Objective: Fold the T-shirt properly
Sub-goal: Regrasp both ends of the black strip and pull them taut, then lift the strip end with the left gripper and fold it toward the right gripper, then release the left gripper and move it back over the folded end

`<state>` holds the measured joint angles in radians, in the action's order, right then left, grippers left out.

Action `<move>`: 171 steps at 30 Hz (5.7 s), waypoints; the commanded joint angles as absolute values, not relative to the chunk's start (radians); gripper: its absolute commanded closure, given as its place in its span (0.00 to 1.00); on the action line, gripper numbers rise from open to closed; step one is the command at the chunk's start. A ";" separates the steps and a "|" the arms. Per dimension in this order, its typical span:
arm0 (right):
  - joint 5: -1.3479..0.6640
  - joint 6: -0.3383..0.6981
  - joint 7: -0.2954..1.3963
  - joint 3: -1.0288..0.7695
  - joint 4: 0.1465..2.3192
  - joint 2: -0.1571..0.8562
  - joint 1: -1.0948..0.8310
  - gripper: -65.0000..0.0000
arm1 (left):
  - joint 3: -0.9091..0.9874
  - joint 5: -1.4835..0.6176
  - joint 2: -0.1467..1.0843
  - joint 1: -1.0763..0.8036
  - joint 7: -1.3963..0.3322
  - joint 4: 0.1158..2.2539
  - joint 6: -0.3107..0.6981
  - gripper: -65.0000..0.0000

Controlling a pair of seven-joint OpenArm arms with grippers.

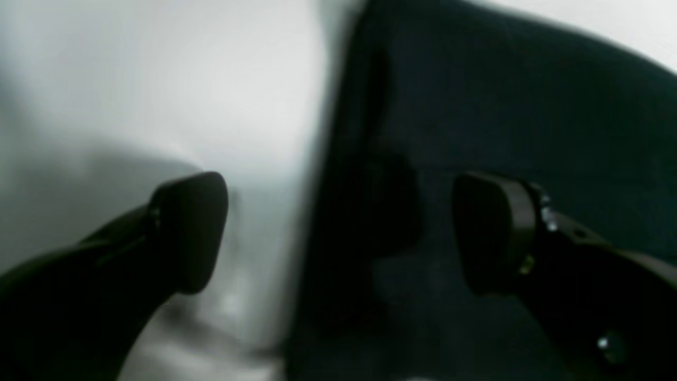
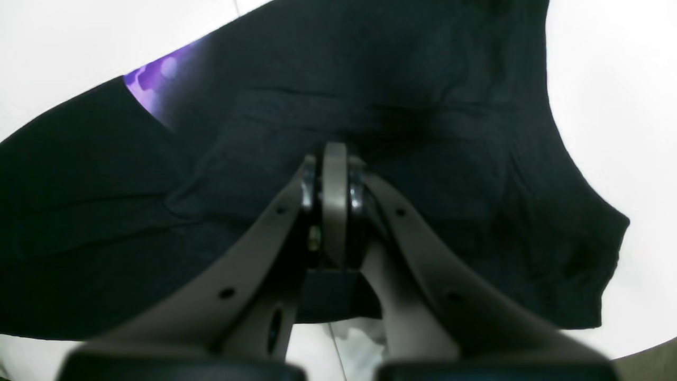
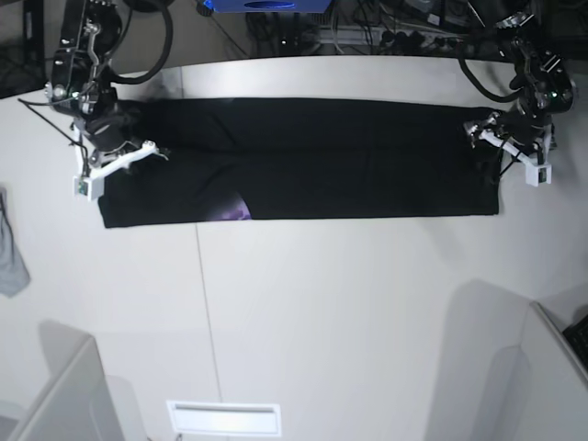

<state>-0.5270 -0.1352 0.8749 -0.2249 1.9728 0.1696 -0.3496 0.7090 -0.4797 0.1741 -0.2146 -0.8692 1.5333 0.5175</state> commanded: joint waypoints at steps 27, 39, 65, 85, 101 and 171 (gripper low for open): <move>-0.831 -0.131 0.846 -0.308 1.991 0.186 -0.398 1.00 | 0.754 -0.487 0.343 -0.180 -0.857 1.465 0.522 1.00; -0.831 -0.131 0.846 -0.308 1.989 0.188 -0.395 1.00 | 0.745 -0.487 0.289 -0.277 -0.863 1.715 0.518 1.00; -0.831 -0.131 0.855 -0.306 1.989 0.188 -0.397 1.00 | 0.357 -0.487 0.079 -0.297 -0.960 1.925 0.325 1.00; -0.829 -0.131 0.854 -0.308 1.989 0.188 -0.395 1.00 | 0.041 -0.495 0.025 -0.222 -0.958 1.862 0.156 1.00; -0.829 -0.131 0.849 -0.308 1.989 0.188 -0.395 1.00 | -0.012 -0.495 0.002 -0.200 -0.958 1.814 0.156 1.00; -0.751 0.176 1.070 -0.456 1.509 0.252 -0.131 0.21 | 0.621 -0.487 0.200 -0.377 -0.957 1.870 0.375 1.00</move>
<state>-0.7475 0.1749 1.0618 -0.4572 1.5028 0.2432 -0.1329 0.6155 -0.4770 0.1864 -0.3798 -0.9764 1.8538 0.3710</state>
